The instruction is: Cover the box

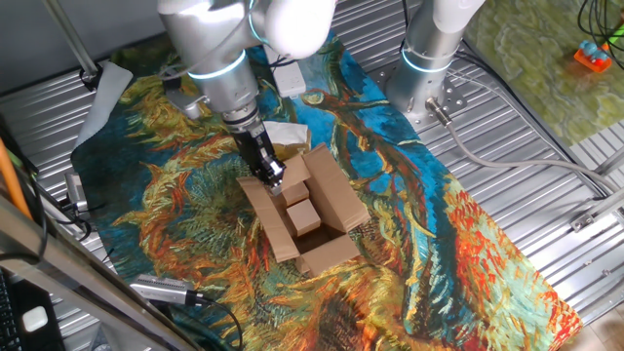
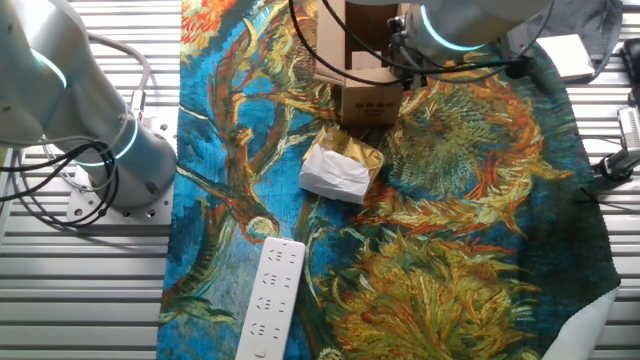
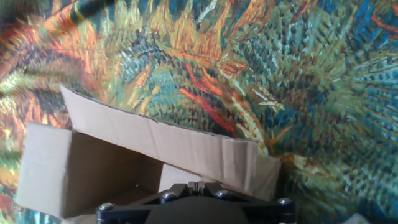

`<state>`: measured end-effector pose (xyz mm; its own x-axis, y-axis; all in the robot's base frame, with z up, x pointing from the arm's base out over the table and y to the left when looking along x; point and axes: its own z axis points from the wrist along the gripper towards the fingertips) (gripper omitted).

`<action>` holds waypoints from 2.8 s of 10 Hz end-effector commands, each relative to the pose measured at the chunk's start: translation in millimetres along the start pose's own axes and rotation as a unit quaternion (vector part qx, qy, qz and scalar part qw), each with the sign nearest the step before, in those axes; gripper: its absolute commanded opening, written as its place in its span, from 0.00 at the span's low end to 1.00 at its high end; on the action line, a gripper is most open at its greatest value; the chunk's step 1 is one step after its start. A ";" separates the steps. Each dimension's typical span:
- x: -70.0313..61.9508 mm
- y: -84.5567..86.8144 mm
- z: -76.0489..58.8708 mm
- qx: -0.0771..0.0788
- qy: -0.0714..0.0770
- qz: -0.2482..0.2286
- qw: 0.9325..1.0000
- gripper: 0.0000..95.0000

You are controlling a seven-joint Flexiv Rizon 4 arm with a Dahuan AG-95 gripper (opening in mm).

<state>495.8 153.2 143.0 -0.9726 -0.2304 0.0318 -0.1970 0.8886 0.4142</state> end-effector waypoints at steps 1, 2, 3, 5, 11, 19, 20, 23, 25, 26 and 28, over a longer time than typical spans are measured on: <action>1.5 13.5 -17.4 0.013 -0.004 0.017 1.000 0.00; 0.4 17.6 -23.3 0.027 -0.006 0.019 0.999 0.00; 0.1 22.7 -31.2 0.054 -0.017 0.028 0.998 0.00; 1.7 30.6 -43.2 0.079 -0.037 0.068 0.994 0.00; -19.1 53.2 -53.1 0.163 -0.054 0.086 0.981 0.00; -45.0 62.4 -46.9 0.219 -0.013 0.027 0.975 0.00; -45.1 62.4 -46.9 0.219 -0.009 0.019 0.975 0.00; -45.0 62.3 -46.9 0.222 0.008 0.001 0.975 0.00; -45.0 62.3 -46.9 0.221 0.011 -0.003 0.975 0.00; -45.0 62.3 -46.9 0.220 0.015 -0.005 0.975 0.00; -45.0 62.3 -46.9 0.213 0.032 -0.045 0.975 0.00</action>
<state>530.5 198.3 209.6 -0.9561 -0.2852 0.0675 -0.2863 0.9581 -0.0062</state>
